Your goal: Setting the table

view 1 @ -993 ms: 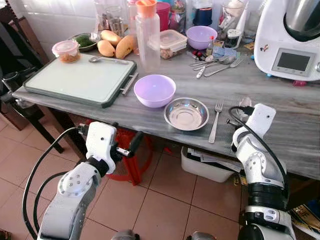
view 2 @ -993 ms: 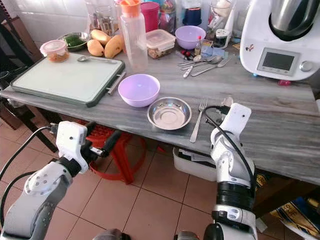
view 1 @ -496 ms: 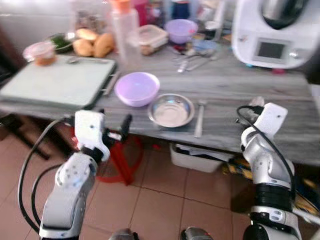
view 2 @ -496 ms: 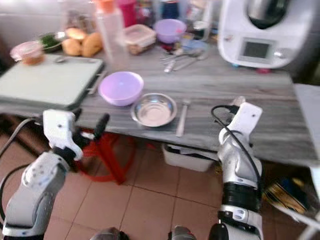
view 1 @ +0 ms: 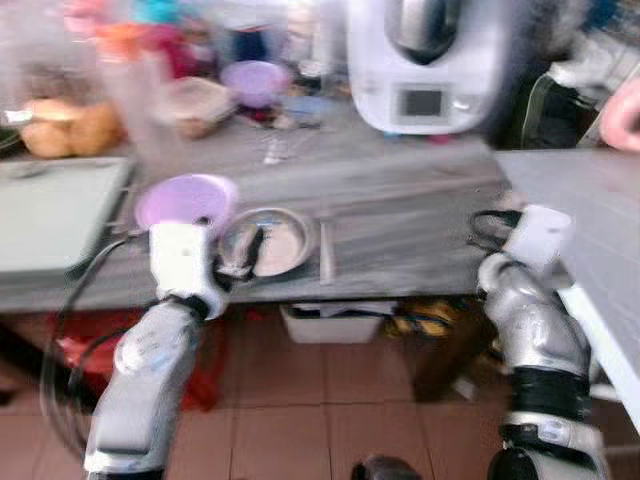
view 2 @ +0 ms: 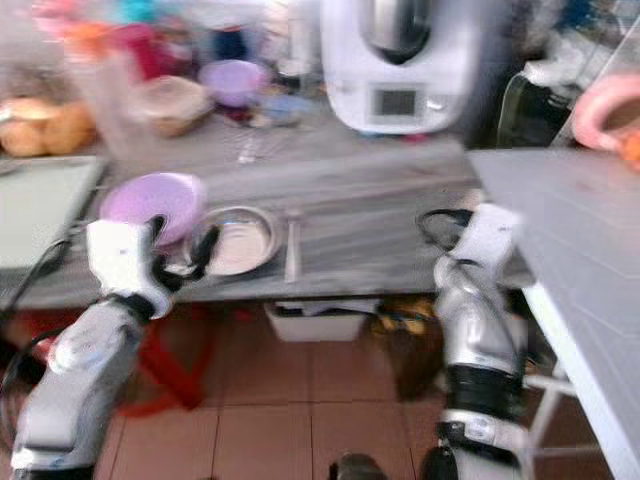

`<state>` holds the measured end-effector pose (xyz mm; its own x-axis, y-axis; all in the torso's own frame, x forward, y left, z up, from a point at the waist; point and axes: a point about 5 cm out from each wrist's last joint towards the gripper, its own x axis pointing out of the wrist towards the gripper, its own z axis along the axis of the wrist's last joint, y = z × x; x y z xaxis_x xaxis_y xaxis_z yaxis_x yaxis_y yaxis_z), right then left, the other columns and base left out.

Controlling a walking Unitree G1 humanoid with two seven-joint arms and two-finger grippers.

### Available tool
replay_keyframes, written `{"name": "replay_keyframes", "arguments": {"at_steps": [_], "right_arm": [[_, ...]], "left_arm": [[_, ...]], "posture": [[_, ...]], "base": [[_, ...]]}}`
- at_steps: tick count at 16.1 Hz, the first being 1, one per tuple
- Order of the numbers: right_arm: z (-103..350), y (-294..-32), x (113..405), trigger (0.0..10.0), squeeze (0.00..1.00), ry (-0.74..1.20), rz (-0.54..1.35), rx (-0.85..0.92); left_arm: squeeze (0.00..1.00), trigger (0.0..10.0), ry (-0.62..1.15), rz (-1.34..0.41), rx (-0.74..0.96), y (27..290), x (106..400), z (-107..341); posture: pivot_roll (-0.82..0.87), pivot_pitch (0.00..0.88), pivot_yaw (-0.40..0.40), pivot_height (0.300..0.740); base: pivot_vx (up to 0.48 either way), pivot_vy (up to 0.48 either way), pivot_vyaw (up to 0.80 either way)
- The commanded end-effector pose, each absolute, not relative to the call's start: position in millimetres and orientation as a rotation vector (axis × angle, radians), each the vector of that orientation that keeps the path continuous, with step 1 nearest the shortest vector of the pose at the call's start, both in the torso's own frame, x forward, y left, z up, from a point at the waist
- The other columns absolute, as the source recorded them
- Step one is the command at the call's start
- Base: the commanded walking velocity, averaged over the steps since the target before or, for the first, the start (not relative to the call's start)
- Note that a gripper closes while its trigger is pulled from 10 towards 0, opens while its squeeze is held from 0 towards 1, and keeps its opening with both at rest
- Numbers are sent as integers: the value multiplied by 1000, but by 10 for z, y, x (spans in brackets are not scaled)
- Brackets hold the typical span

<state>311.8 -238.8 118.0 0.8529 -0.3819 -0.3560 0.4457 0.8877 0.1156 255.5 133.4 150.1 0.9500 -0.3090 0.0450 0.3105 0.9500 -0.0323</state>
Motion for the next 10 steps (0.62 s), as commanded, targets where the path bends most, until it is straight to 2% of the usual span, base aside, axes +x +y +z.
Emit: {"name": "replay_keyframes", "arguments": {"at_steps": [1,10], "right_arm": [[1238,-2214,3195,10000,0,303,-371,203],[1272,-1981,3301,10000,0,290,-145,186]], "left_arm": [[0,10000,-31,-252,-3,1472,2547,1472],[0,10000,-49,-133,56,1674,2542,1498]], "posture": [[-10,0,28,740],[5,0,27,740]], "base": [[0,0,0],[0,0,0]]}}
